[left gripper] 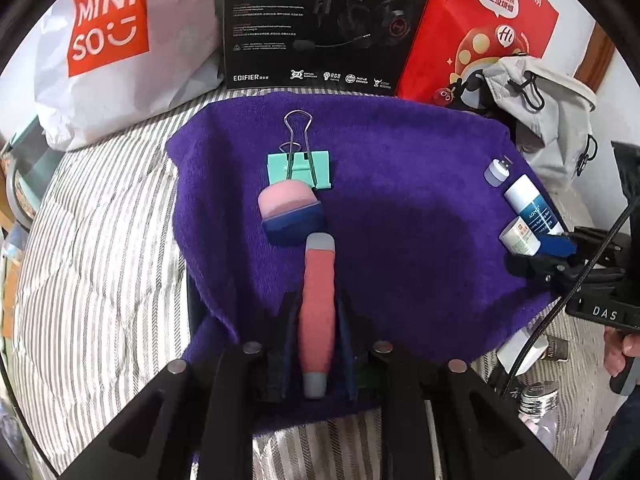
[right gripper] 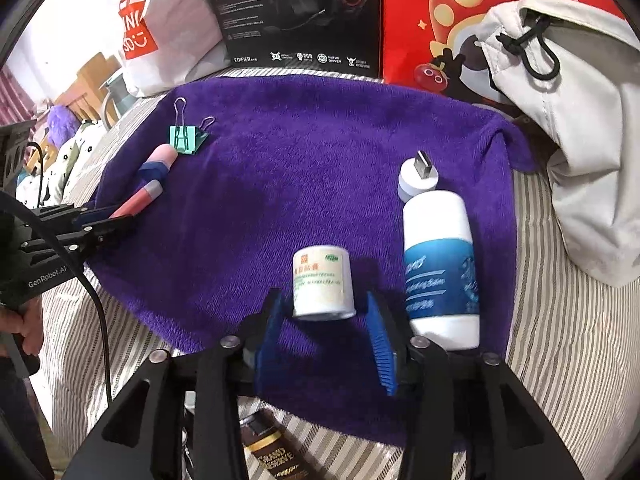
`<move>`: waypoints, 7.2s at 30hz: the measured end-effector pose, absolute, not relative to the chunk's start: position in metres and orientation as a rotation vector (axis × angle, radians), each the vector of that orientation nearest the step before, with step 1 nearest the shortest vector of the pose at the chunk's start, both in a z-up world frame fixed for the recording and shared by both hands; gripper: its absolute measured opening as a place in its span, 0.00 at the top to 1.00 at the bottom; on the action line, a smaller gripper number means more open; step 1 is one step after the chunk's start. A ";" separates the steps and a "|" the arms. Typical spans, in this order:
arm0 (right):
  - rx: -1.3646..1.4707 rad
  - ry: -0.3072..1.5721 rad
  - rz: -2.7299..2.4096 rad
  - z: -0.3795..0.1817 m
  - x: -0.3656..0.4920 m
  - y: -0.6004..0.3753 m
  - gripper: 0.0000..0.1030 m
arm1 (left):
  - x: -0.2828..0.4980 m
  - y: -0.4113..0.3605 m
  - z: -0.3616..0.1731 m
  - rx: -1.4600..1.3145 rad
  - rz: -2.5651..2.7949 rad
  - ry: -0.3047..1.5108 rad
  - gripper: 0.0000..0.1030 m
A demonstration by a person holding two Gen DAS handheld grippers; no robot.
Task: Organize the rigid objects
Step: 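Carry the marker onto the towel and release while right gripper sets the jar there, then grasp the clear pill jar with left gripper while right gripper moves to the Grand Reserve bottle, then lift the pill jar with left gripper while right gripper grasps the Grand Reserve bottle, then carry the pill jar onto the towel and release while right gripper places the bottle there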
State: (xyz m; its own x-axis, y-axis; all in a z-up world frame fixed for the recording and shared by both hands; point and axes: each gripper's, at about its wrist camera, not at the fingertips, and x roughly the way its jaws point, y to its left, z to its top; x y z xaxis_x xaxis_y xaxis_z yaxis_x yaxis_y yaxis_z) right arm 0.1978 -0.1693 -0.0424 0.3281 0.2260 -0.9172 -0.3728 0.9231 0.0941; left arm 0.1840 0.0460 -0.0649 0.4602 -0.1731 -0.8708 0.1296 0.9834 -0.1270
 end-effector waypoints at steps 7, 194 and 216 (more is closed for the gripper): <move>-0.084 1.165 0.371 -0.029 0.180 -0.186 0.55 | 0.162 0.053 -0.043 -0.094 -0.143 1.035 0.60; -0.051 1.020 0.433 0.021 0.152 -0.226 0.77 | 0.191 0.005 -0.047 -0.050 -0.272 1.042 0.63; -0.056 1.048 0.439 0.006 0.200 -0.205 0.77 | 0.201 -0.008 -0.060 0.018 -0.273 1.081 0.46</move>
